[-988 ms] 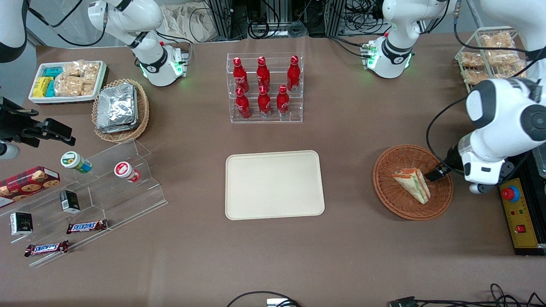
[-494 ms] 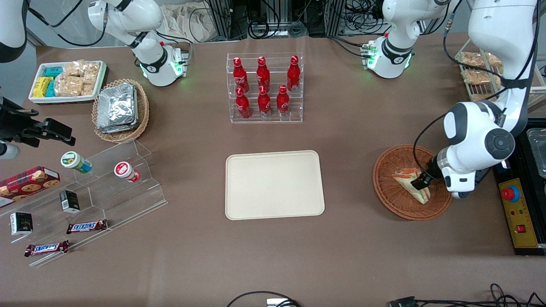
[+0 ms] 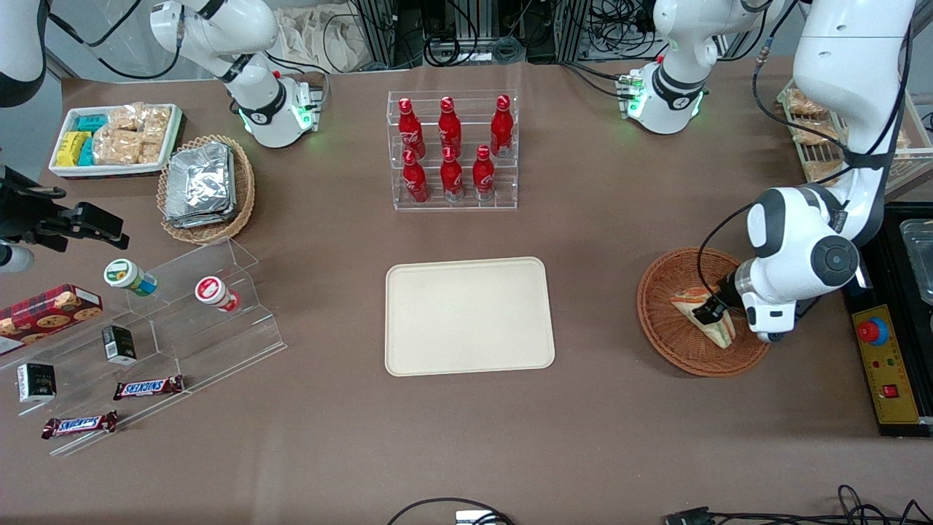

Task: Place sandwich from basket to tray
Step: 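Lift the sandwich and carry it with the left gripper toward the cream tray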

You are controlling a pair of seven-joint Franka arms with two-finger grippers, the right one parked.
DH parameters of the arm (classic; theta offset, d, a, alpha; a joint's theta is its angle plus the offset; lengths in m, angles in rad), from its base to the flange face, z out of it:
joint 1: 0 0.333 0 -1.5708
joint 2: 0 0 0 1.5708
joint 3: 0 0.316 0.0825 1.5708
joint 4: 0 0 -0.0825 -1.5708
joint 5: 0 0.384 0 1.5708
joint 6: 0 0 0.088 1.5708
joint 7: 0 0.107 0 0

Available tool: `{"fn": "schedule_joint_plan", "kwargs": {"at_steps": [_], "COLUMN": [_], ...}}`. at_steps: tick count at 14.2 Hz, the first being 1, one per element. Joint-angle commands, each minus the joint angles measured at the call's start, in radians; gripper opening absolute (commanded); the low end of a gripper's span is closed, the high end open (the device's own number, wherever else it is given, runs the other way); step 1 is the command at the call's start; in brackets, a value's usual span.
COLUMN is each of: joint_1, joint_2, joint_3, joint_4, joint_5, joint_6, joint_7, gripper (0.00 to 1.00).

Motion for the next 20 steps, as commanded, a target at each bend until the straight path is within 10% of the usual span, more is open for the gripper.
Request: {"fn": "schedule_joint_plan", "kwargs": {"at_steps": [1,6,12,20], "joint_1": [0.0,-0.048,-0.126,-0.294], "joint_2": [-0.007,0.0,0.009,0.191], "joint_3": [-0.005,-0.013,-0.062,-0.244], "joint_4": [0.02,0.27,0.604,0.678], "joint_5": [0.004,0.095,0.029,0.052], "joint_6": [-0.036,-0.385,-0.741,-0.583], "joint_7": [-0.023,0.0,0.022,0.126], "gripper": [0.0,0.0,0.0,0.0]}}
